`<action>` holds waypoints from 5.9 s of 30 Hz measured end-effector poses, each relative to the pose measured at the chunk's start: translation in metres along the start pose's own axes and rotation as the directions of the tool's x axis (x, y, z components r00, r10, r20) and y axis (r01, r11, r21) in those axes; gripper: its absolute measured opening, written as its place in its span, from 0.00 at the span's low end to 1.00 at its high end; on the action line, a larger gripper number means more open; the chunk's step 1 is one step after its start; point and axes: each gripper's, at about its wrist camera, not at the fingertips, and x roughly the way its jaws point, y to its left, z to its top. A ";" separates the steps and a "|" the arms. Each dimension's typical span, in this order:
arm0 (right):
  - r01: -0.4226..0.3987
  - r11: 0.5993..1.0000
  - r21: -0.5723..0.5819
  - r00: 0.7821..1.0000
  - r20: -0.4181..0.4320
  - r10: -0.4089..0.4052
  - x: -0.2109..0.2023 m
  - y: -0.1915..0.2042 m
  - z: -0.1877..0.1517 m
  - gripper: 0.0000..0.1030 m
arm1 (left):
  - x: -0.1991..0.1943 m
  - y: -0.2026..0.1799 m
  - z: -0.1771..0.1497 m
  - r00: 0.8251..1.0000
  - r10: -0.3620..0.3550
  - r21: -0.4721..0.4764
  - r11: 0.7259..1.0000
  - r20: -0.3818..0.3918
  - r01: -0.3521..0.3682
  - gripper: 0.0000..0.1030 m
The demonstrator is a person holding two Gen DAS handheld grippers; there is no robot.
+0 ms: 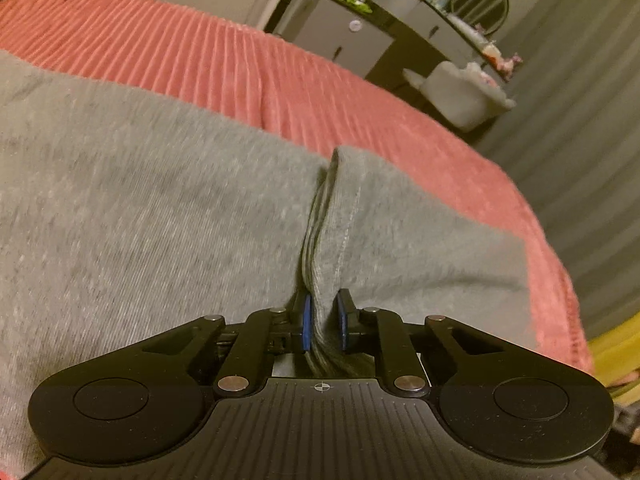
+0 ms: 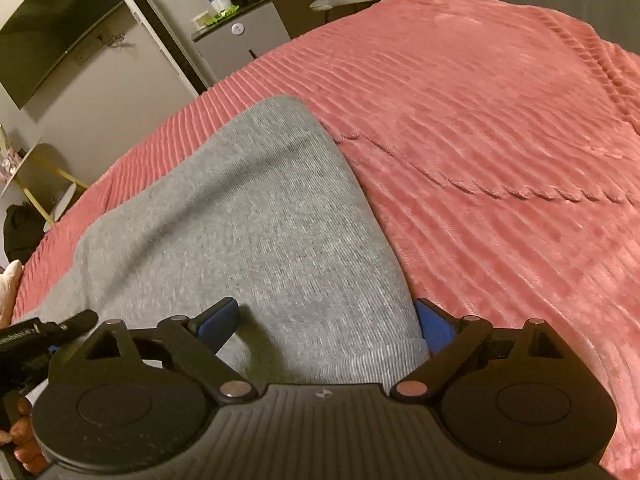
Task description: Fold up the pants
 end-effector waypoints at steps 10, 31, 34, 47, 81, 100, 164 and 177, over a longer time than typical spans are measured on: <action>0.001 1.000 0.020 1.000 -0.010 -0.001 0.004 0.000 0.002 0.93 | -0.097 0.059 0.021 0.922 0.296 -0.213 0.946 0.250 -0.246 0.66; -0.029 0.997 0.065 1.000 -0.008 0.030 0.005 -0.005 0.002 0.96 | -0.164 0.262 0.002 0.882 0.349 -0.716 0.698 0.316 -0.019 0.76; -0.019 0.998 0.053 1.000 -0.009 0.020 0.005 -0.003 0.002 0.96 | -0.161 0.266 0.005 0.871 0.371 -0.719 0.694 0.323 -0.028 0.76; -0.005 0.999 0.054 1.000 0.001 0.005 0.004 -0.002 0.002 0.96 | -0.179 0.132 0.017 0.688 0.484 -0.307 0.875 0.542 -0.374 0.23; -0.079 0.993 0.083 0.995 0.064 0.074 -0.002 -0.006 0.002 0.96 | -0.101 0.094 0.019 0.766 0.559 0.008 0.806 0.317 -0.591 0.21; -0.053 0.999 0.009 0.978 0.203 0.050 -0.022 0.016 -0.003 0.96 | -0.101 0.035 0.021 0.860 0.367 0.164 0.881 0.353 -0.444 0.78; -0.247 0.948 0.203 0.968 0.093 0.232 -0.004 0.003 -0.004 0.64 | -0.151 0.136 -0.015 0.564 0.801 -0.392 0.593 0.200 -0.704 0.95; -0.398 0.848 0.348 0.916 0.101 0.389 0.034 0.003 0.001 0.47 | -0.146 0.032 -0.056 0.849 0.372 0.069 0.902 0.376 -0.425 0.95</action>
